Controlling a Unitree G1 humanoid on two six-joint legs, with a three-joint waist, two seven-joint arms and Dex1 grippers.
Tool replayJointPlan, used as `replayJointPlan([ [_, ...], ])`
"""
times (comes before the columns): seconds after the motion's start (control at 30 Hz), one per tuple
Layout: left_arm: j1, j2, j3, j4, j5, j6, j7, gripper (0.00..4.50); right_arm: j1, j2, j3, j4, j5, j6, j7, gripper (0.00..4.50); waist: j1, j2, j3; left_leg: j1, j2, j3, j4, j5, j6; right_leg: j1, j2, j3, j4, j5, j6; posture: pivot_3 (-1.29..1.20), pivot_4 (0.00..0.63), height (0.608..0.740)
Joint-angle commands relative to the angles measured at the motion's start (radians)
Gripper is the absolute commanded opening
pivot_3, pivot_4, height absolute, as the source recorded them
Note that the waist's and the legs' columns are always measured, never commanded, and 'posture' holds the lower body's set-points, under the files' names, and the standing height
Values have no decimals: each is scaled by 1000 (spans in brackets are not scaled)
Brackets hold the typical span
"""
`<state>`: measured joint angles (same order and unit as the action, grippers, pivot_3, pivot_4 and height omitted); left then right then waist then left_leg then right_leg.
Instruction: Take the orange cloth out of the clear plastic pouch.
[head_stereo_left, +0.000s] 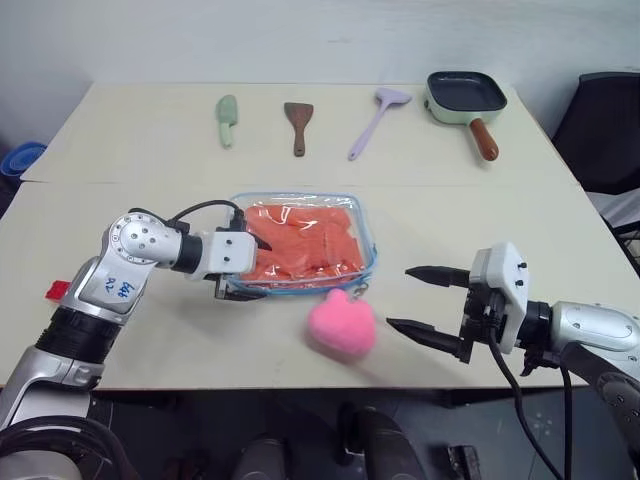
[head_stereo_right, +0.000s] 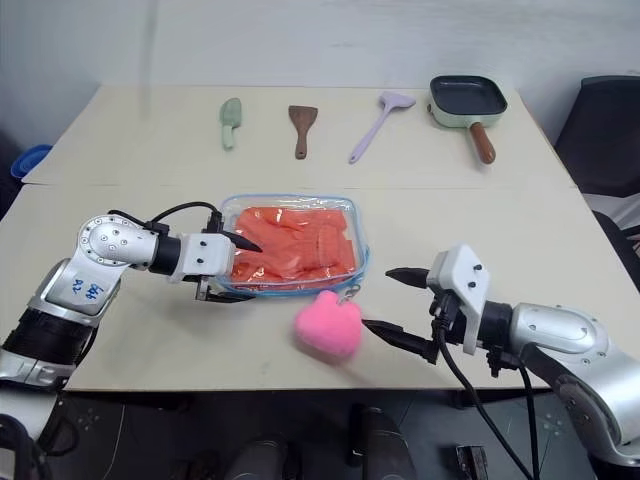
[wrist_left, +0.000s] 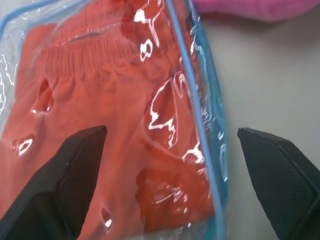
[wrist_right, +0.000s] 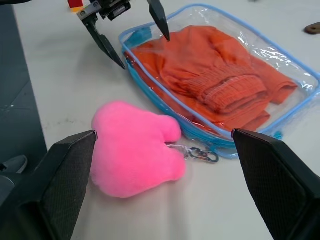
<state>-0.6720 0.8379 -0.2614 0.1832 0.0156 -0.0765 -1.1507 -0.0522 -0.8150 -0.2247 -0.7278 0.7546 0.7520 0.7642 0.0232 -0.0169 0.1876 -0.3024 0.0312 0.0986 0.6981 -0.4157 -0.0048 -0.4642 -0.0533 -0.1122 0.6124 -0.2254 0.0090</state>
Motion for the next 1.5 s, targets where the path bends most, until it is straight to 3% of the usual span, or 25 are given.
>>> replayJointPlan([
  [0.03, -25, -15, 8, 39, 17, -58, -3, 4066, 6, -13, -34, -46, 25, 0, -20, 4500, 0, 0, 0, 0, 0, 0, 0, 0, 0, 0, 0, 0, 0, 0, 0, 0, 150, 740],
  [0.27, -24, -38, 15, 73, 1, -114, -54, 1981, -2, -23, -33, -37, 31, 0, -22, 4500, 1, 0, 0, 1, 0, -1, 0, 0, 1, 0, -1, -1, 3, 0, 0, 0, 150, 740],
  [0.43, 18, 8, 18, 73, 1, -240, -118, 396, -6, -50, -31, -19, 36, -5, 19, 4500, 1, 0, 0, 1, 0, -1, 0, 0, 1, 0, -1, -1, 3, 0, 0, 0, 150, 740],
  [0.7, 36, 25, 29, 129, -21, -377, -139, 396, -13, -65, -22, 5, 28, -16, 50, 4500, 1, 0, 0, 1, 1, -1, 0, 0, 2, 0, -1, -1, 0, 0, 0, 0, 150, 740],
  [1.0, 91, 26, 44, 56, -35, -308, -122, 396, -7, -81, -13, 7, 0, -37, 63, 4500, 0, 0, 0, 2, 1, -1, 0, 0, 2, 0, -1, -1, 0, 0, 0, 0, 150, 740],
  [1.13, 107, 41, 68, 2, -65, -245, -128, 1594, -18, -96, 8, 29, -47, -66, 76, 4500, 0, 0, 0, 1, 0, -1, 0, -1, 2, 0, -1, -1, 0, 0, 0, 0, 150, 740],
  [1.23, 101, 58, 113, -108, -200, -24, -177, 2526, -36, -116, 33, 60, -96, -106, 108, 4500, 0, 0, 0, 1, 1, -1, 0, -1, 2, 0, -1, -1, 0, 0, 0, 0, 150, 740],
  [1.37, 5, 68, 133, -274, -432, 370, -254, 2526, -111, -168, 134, 147, -227, -221, 199, 4500, -1, 0, 0, 1, 0, -1, 1, -1, 2, 0, 0, -1, 0, 0, 1, 0, 150, 740],
  [1.43, -48, 18, 93, -296, -446, 410, -267, 2526, -183, -178, 214, 223, -314, -299, 247, 4500, 1, 0, 0, 1, 0, -1, 1, -1, 2, 1, 4, 0, 0, 0, 1, 0, 150, 740],
  [1.5, -83, -41, 22, -280, -374, 334, -280, 2526, -263, -172, 286, 302, -385, -371, 297, 4500, 1, 0, 0, 1, -1, -1, 1, -1, 2, 2, 8, 3, -2, 0, 2, 0, 150, 740],
])
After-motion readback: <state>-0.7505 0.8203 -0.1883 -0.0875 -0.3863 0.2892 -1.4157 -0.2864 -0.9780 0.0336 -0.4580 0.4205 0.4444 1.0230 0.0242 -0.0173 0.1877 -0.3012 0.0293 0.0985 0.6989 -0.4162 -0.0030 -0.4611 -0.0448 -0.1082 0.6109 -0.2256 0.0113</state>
